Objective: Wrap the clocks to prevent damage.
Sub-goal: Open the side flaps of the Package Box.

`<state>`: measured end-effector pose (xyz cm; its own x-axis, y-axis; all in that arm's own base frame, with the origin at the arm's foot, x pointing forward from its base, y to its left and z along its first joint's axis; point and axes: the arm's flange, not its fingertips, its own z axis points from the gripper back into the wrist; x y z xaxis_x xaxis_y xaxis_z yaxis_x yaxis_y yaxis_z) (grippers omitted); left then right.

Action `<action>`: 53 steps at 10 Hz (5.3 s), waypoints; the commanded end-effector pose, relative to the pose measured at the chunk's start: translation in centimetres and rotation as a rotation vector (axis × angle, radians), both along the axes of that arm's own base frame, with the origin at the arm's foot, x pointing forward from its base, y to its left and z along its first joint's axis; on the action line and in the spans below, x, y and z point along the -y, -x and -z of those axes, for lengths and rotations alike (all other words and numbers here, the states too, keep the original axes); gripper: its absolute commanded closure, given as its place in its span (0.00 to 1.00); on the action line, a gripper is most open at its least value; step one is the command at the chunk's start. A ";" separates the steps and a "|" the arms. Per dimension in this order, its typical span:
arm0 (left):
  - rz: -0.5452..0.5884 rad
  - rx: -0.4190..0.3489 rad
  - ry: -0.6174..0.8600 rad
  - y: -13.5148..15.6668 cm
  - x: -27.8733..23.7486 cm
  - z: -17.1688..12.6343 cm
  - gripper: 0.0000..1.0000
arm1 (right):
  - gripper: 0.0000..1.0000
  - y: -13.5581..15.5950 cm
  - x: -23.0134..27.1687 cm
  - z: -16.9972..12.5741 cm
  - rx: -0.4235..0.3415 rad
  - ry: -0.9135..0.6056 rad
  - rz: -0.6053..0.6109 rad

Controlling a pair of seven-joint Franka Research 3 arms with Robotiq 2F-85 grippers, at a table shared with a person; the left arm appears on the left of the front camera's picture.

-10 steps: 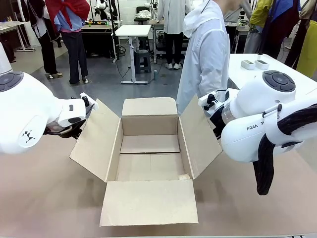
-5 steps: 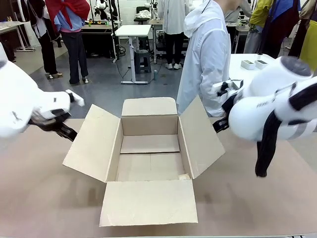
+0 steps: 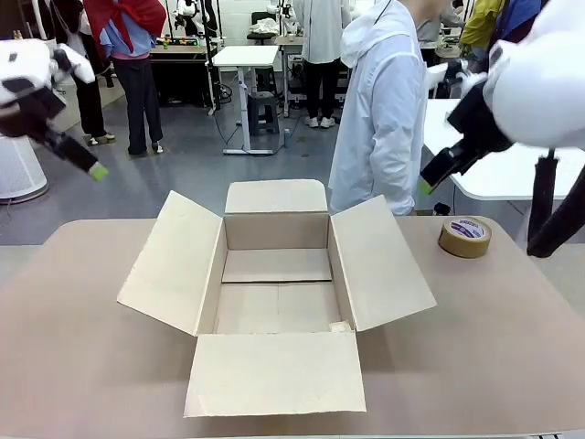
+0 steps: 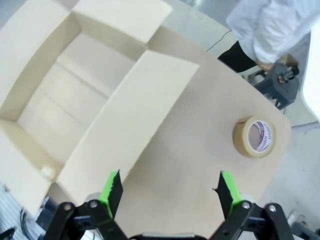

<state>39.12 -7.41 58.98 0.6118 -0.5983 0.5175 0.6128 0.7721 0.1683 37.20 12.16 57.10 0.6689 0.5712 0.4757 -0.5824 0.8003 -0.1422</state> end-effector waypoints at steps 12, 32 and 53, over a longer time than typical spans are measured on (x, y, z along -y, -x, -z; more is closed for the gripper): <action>0.556 0.006 0.096 -0.8 1.5 -4.5 0.00 | 0.00 -0.3 1.9 -3.8 0.092 -0.243 -0.268; 0.557 -0.087 0.513 -0.3 -16.9 2.5 0.00 | 0.00 -0.7 21.6 -0.8 0.021 -0.588 -0.240; 0.572 -0.100 0.486 0.7 -17.2 1.6 1.00 | 1.00 0.1 21.8 -0.3 -0.045 -0.550 -0.235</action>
